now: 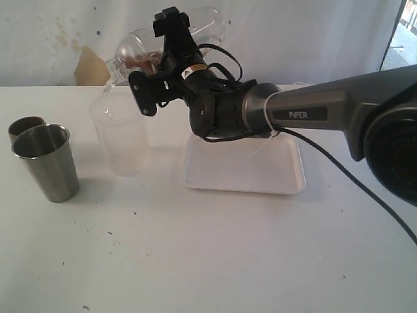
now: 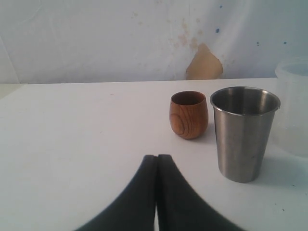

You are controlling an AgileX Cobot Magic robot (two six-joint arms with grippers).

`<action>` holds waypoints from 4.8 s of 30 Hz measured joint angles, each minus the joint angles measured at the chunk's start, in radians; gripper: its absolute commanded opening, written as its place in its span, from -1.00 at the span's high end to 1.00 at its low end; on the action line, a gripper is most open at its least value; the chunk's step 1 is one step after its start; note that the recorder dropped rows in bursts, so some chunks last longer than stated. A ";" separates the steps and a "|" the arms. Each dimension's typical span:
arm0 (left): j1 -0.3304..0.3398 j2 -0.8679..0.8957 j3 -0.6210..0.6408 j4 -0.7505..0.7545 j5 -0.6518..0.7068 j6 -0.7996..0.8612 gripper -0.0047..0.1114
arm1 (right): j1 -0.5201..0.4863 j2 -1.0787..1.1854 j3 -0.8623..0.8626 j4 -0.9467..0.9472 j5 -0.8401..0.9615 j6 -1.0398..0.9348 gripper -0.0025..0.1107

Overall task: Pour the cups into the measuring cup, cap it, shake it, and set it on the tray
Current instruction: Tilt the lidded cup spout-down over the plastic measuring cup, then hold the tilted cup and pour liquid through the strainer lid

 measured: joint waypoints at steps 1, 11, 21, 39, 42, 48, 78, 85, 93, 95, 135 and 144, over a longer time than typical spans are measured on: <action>0.000 0.000 0.000 0.000 0.000 0.000 0.92 | 0.000 0.000 0.000 -0.002 0.002 0.000 0.96; 0.000 0.000 0.000 0.000 0.000 0.000 0.92 | -0.007 0.000 0.000 0.029 0.027 0.000 0.96; 0.000 0.000 0.000 0.000 0.000 0.000 0.92 | -0.059 0.001 0.000 0.072 0.073 0.000 0.96; 0.000 0.000 0.000 0.000 0.000 0.000 0.92 | -0.059 0.001 0.000 -0.105 0.073 0.000 0.96; 0.000 0.000 0.000 0.000 0.000 0.000 0.92 | -0.059 0.001 0.000 -0.137 0.073 0.000 0.96; 0.000 0.000 0.000 0.000 0.000 0.000 0.92 | -0.059 0.001 0.000 -0.180 0.041 0.000 0.96; 0.000 0.000 0.000 0.000 0.000 0.000 0.92 | -0.091 0.016 -0.013 -0.064 0.037 0.000 0.96; 0.000 0.000 0.000 0.000 0.000 0.000 0.92 | -0.099 0.031 -0.055 -0.018 0.065 0.000 0.96; 0.000 0.000 0.000 0.000 0.000 0.000 0.92 | -0.099 0.031 -0.069 -0.071 0.087 0.000 0.96; 0.000 0.000 0.000 0.000 0.000 0.000 0.92 | -0.099 0.031 -0.069 -0.098 0.088 0.000 0.96; 0.000 0.000 0.000 0.000 0.000 0.000 0.92 | -0.080 0.033 -0.069 -0.228 0.022 0.000 0.96; 0.000 0.000 0.000 0.000 0.000 0.000 0.92 | -0.080 0.033 -0.069 -0.272 0.022 0.000 0.96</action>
